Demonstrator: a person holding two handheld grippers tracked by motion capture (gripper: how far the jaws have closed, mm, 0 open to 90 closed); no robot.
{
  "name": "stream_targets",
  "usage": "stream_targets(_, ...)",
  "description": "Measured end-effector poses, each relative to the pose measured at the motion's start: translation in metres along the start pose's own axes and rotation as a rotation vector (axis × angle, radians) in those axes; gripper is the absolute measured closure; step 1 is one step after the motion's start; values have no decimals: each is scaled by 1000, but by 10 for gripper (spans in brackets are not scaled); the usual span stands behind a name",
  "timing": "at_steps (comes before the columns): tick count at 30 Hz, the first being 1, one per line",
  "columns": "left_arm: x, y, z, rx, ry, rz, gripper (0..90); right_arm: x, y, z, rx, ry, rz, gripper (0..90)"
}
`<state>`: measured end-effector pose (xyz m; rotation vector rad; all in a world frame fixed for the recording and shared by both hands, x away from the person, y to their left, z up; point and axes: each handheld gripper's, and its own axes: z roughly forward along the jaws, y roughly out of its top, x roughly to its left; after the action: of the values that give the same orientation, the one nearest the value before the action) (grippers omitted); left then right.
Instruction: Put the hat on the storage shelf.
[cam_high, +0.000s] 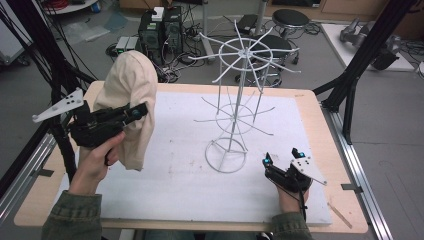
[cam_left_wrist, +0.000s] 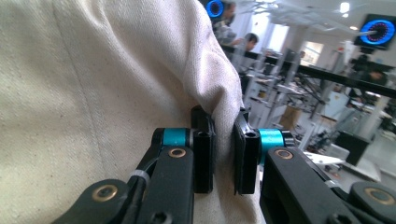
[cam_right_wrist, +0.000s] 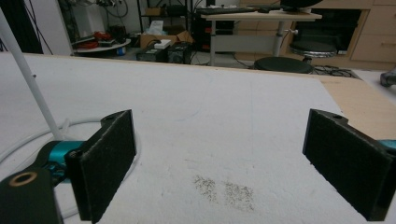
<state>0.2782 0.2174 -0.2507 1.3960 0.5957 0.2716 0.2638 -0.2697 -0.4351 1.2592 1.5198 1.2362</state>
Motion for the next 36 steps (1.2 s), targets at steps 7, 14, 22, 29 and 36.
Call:
stream_targets(7, -17, 12, -6, -55, -103, 25, 808, 6, 1, 1, -2, 23, 3, 87)
stream_targets(14, -30, 32, -11, -90, -103, 48, 808, 6, 2, 4, -7, 30, 10, 88)
stream_targets(22, -44, 52, -5, -91, -119, 88, 806, 7, 4, 2, -18, 39, 11, 87)
stream_targets(29, -49, 64, 6, -101, -129, 78, 805, 9, 4, -1, -23, 49, 4, 87)
stream_targets(36, -52, 79, 18, -103, -126, 72, 805, 10, 5, -1, -29, 59, 0, 87)
